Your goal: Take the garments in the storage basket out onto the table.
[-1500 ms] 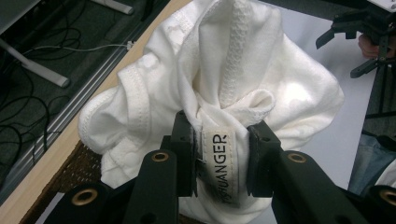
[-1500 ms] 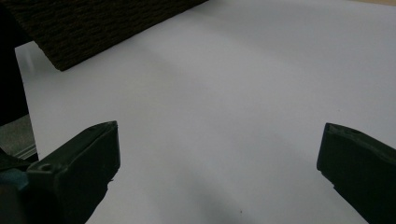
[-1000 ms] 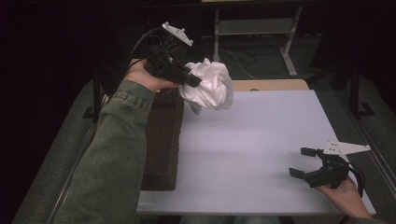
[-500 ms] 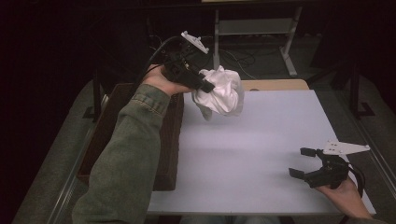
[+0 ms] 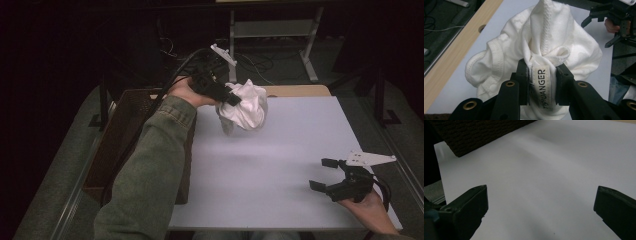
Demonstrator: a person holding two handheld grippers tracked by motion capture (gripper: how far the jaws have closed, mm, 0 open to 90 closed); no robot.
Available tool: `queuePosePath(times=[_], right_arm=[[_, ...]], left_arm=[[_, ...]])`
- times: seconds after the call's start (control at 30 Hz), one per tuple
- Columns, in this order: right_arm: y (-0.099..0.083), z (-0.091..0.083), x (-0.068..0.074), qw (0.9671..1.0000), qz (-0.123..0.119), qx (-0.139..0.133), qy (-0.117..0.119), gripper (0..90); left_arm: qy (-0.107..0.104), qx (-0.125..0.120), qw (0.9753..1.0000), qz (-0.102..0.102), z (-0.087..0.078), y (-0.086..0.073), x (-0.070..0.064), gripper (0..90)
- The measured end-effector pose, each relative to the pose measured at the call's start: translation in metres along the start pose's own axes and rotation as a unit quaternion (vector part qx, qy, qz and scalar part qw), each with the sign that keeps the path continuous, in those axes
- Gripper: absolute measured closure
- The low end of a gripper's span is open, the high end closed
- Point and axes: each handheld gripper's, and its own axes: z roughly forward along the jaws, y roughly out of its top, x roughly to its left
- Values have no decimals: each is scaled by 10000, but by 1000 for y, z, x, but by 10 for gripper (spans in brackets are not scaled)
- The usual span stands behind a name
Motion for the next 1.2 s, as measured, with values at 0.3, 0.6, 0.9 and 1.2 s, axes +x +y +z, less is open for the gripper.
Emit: queuePosePath(times=[0.3, 0.6, 0.9, 1.2], right_arm=[[0, 0, 0, 10000, -25, 23, 11, 0], [0, 0, 1, 10000, -17, 21, 24, 0], [0, 1, 2, 10000, -50, 30, 21, 0], [1, 2, 2, 10000, -57, 54, 43, 0]], left_arm=[[-188, 41, 9998, 53, 27, -2, 0, 694], [-319, 99, 9994, 86, 49, -7, 2, 699], [-401, 260, 9988, 73, 76, -13, 0, 701], [-449, 724, 9963, 95, 114, -31, 1, 701]])
